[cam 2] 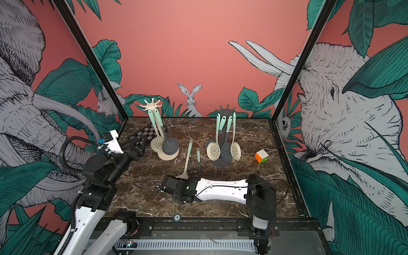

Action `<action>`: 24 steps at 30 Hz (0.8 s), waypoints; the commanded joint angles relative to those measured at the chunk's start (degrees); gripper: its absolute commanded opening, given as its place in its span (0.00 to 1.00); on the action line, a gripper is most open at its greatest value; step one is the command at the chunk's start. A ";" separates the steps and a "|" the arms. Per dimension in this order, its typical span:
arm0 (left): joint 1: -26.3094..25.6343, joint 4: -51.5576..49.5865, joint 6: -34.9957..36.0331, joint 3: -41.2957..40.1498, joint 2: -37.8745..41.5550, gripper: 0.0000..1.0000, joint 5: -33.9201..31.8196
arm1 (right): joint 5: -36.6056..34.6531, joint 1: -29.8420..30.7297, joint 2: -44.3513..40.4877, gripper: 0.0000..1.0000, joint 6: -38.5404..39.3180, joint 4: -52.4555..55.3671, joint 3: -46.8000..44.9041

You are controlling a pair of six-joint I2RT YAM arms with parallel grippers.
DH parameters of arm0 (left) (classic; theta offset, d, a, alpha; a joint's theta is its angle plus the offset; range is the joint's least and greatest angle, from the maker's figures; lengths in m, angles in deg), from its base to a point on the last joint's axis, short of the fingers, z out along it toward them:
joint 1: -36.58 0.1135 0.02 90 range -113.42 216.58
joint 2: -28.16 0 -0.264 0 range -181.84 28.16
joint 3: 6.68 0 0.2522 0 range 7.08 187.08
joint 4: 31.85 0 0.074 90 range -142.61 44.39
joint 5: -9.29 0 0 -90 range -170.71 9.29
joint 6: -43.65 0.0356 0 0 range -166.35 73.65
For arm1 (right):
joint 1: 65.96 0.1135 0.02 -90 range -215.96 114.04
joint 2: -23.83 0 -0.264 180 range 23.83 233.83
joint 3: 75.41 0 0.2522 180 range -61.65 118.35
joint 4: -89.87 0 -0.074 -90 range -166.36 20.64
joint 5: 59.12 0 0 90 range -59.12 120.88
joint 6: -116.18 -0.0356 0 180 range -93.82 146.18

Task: Hang the skimmer on the kitchen utensil rack
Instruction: Pick up the skimmer from the center of the board.

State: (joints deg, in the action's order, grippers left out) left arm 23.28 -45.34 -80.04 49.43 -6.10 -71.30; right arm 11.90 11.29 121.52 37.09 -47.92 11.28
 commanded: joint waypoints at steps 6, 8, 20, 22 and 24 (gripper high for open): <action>0.27 0.24 1.24 4.12 -0.33 0.71 4.40 | -31.26 4.40 -5.43 0.00 17.36 -10.07 -0.11; 0.22 0.59 1.85 5.25 -0.99 0.70 6.37 | -36.14 5.45 -6.91 0.00 23.62 -16.03 -1.20; 0.21 13.29 -4.42 11.69 -10.99 0.66 26.16 | -39.86 9.19 -7.02 0.00 53.29 -52.09 -7.46; 0.28 14.62 -5.81 12.37 -12.63 0.65 29.06 | -38.50 9.64 -6.39 0.00 54.61 -54.80 -7.86; 0.12 14.57 -6.20 13.18 -13.77 0.65 30.75 | -37.57 10.10 -5.59 0.00 55.17 -55.52 -7.45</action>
State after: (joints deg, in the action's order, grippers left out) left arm 23.28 -35.09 -83.52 60.60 -19.21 -46.89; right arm -25.89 20.54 115.07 88.13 -95.24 3.76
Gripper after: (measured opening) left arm 0.651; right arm 0.055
